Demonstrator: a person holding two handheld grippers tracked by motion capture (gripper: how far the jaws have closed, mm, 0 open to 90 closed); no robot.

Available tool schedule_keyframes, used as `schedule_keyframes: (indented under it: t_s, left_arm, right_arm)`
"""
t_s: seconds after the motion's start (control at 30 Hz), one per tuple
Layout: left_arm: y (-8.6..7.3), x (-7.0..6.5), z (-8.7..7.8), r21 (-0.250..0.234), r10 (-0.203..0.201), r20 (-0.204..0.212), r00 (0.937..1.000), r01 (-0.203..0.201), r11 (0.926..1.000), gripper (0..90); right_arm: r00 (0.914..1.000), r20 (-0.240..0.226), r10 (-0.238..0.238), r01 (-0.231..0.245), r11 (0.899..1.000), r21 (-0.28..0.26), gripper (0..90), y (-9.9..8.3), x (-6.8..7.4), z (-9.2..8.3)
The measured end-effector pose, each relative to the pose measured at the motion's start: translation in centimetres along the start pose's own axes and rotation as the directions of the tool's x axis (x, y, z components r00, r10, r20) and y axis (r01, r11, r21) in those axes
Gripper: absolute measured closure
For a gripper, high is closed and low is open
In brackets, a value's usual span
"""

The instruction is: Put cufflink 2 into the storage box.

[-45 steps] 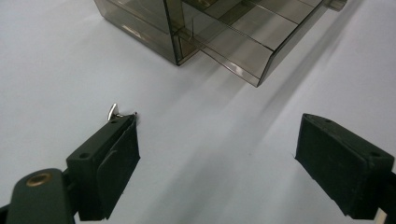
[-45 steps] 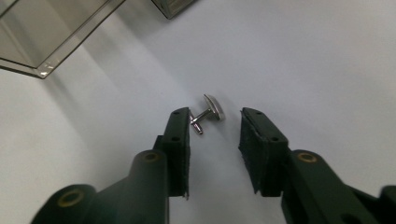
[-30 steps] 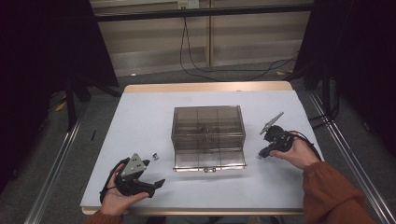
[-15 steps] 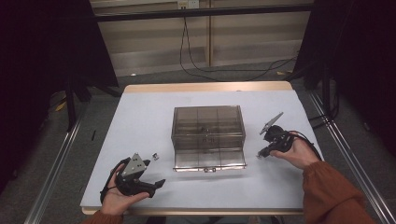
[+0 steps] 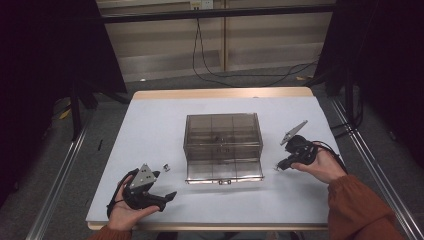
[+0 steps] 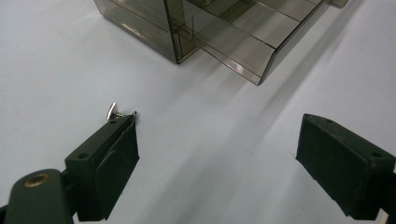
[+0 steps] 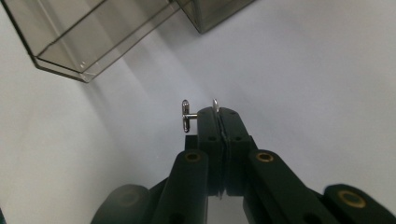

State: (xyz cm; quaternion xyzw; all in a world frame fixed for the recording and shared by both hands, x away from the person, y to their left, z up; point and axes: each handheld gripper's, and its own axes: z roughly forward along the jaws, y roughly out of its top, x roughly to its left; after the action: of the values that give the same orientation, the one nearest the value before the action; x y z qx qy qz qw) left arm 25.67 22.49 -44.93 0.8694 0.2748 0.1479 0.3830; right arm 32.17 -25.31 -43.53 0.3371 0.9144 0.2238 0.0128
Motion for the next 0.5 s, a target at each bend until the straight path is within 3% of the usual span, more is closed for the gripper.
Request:
schedule_keyframes:
  t_s: [0.23, 0.5]
  left_arm:
    - [-0.1, 0.1, -0.1, -0.016, -0.021, -0.015, 0.9997, 0.021, 0.9997, 10.1]
    - [-0.1, 0.2, -0.1, -0.017, -0.024, -0.007, 0.9997, 0.024, 0.9996, 9.1]
  right_arm:
    - [0.9989, -0.036, -0.029, 0.025, 0.993, -0.113, 88.7, -0.1, 0.8, -1.7]
    - [0.9965, -0.057, -0.061, 0.045, 0.968, -0.246, 88.7, 0.1, 1.5, -3.0]
